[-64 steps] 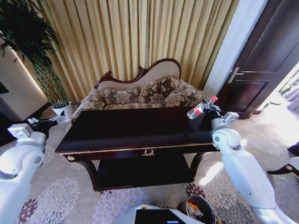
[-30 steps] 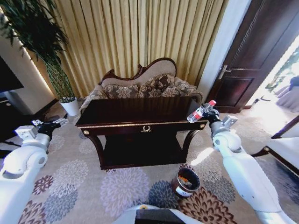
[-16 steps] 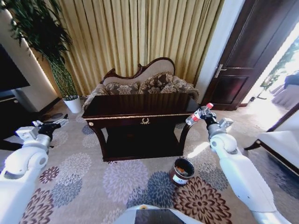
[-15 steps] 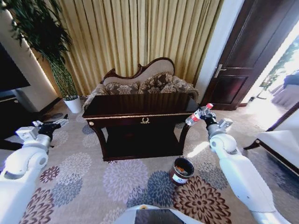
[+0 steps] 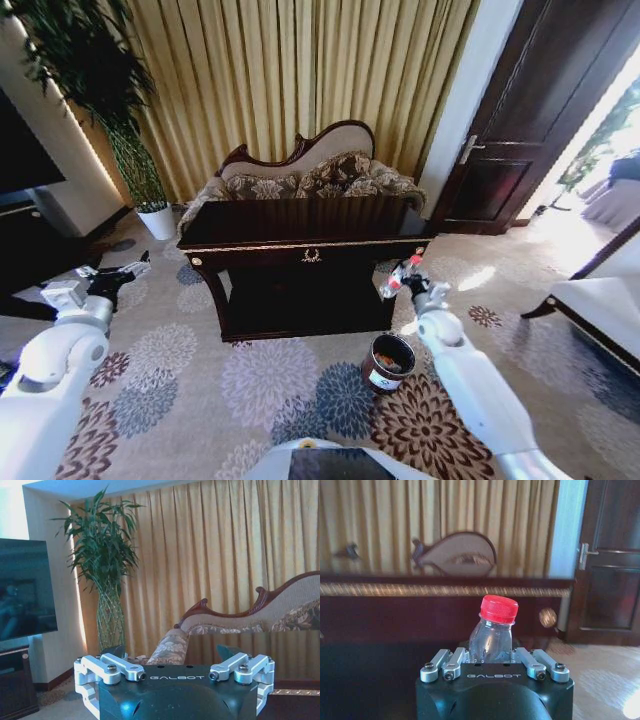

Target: Move to the front of the table and place the trash on the table into the trash bin.

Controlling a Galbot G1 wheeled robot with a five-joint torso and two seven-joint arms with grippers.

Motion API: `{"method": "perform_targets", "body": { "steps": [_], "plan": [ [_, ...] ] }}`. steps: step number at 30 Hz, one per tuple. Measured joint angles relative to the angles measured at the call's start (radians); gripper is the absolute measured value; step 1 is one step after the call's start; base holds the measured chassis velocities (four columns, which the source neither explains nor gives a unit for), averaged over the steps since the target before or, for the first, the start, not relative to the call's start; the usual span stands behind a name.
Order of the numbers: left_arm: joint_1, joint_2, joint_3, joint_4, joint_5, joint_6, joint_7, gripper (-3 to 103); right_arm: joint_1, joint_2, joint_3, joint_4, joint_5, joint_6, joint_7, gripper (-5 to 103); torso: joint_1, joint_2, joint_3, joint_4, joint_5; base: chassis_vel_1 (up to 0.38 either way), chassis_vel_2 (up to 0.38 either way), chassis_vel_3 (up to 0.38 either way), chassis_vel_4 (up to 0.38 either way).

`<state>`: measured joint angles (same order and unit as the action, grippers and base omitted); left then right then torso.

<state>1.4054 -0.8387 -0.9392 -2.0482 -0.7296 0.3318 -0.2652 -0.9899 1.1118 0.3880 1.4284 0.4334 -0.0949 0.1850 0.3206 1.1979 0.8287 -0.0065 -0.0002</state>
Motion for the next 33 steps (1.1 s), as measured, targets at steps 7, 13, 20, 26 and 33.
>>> {"method": "perform_targets", "body": {
  "steps": [7,13,20,26,33],
  "plan": [
    [0.006,-0.002,-0.008,-0.002,0.000,-0.008,0.016,100,0.052,0.014,-0.012,-0.227,-0.069,0.029,0.000,32,0.000,0.000,0.000,-0.0001,0.0002,0.000,0.000,0.000,0.000],
    [0.018,-0.005,-0.014,0.001,0.000,-0.014,0.022,100,0.080,0.005,-0.015,-0.426,-0.075,0.093,-0.001,32,0.000,0.000,0.000,0.0000,0.0003,0.000,0.000,0.000,0.000],
    [0.035,-0.006,-0.025,0.005,0.003,-0.023,0.030,100,0.063,0.001,-0.012,-0.539,-0.070,0.153,-0.008,32,0.000,0.000,0.000,-0.0004,0.0002,0.000,0.000,0.000,0.000],
    [0.033,-0.011,-0.013,-0.001,0.011,-0.024,0.030,100,0.041,0.051,0.003,-0.472,-0.013,0.154,0.004,32,0.000,0.000,0.000,0.0001,-0.0001,0.000,0.000,0.000,0.000],
    [0.049,-0.013,-0.020,-0.011,0.015,-0.024,0.030,100,0.046,0.088,0.003,-0.450,-0.020,0.151,0.011,32,0.000,0.000,0.000,0.0002,0.0000,0.000,0.000,0.000,0.000]
  ]
}}
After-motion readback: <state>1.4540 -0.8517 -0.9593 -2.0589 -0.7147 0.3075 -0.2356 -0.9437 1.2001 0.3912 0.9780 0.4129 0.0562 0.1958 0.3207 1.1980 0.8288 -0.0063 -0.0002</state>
